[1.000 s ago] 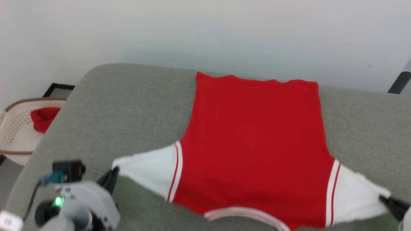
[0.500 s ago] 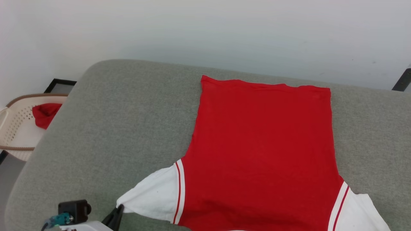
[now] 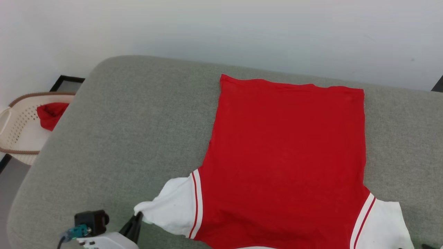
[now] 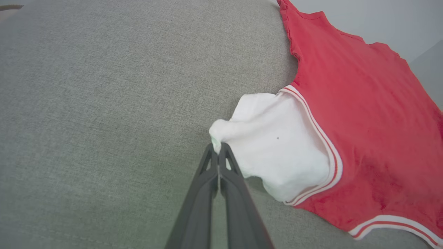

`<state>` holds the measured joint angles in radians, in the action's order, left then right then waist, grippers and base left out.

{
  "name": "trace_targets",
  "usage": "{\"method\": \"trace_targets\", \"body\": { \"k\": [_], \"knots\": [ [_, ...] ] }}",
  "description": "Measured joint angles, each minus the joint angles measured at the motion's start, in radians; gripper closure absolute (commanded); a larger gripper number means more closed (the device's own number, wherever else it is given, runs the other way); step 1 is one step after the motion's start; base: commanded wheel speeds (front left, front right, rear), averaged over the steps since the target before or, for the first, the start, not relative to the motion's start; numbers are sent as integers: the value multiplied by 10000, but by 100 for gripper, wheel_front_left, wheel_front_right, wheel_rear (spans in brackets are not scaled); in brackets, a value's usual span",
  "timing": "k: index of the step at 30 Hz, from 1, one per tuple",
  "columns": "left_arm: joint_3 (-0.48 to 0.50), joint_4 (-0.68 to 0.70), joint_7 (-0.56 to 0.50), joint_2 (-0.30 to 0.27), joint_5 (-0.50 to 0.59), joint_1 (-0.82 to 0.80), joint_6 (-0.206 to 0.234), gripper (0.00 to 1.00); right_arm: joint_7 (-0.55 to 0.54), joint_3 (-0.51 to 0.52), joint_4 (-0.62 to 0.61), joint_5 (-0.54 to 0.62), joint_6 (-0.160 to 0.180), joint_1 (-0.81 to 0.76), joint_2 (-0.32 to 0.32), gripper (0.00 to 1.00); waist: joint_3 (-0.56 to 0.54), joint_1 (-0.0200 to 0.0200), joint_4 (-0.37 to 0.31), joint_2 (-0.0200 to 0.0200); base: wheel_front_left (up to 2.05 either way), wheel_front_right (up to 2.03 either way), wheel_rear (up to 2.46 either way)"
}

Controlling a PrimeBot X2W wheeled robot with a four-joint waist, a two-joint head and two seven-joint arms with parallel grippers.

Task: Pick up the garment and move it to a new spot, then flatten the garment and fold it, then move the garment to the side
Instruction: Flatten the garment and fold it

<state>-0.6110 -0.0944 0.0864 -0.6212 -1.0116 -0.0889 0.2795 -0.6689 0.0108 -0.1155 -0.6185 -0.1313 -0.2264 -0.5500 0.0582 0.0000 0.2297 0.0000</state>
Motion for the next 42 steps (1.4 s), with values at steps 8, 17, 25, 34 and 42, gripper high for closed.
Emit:
{"method": "trace_targets", "body": {
  "k": [8,17,25,34,42],
  "knots": [
    [-54,-244,247,301,84,-233,-146,100,-477,476,-915,454,0,116,165,0,314,0,42,0,0,0,0],
    [-79,-347,462,537,171,-554,-263,100,-882,991,-2033,1011,0,2043,384,0,708,0,168,1,0,0,0],
    [-357,-545,502,1009,337,-1243,-604,100,-420,395,382,1327,0,5454,157,0,1147,0,596,0,0,0,0],
    [-658,-1162,681,1712,499,-2016,-1110,100,-192,-150,3852,1643,2,8327,-353,0,1855,0,1359,0,0,0,0],
    [-978,-1962,936,2481,625,-2831,-1793,100,-374,-217,6533,1987,0,9971,-771,0,2623,0,2261,1,0,0,0]
  ]
}}
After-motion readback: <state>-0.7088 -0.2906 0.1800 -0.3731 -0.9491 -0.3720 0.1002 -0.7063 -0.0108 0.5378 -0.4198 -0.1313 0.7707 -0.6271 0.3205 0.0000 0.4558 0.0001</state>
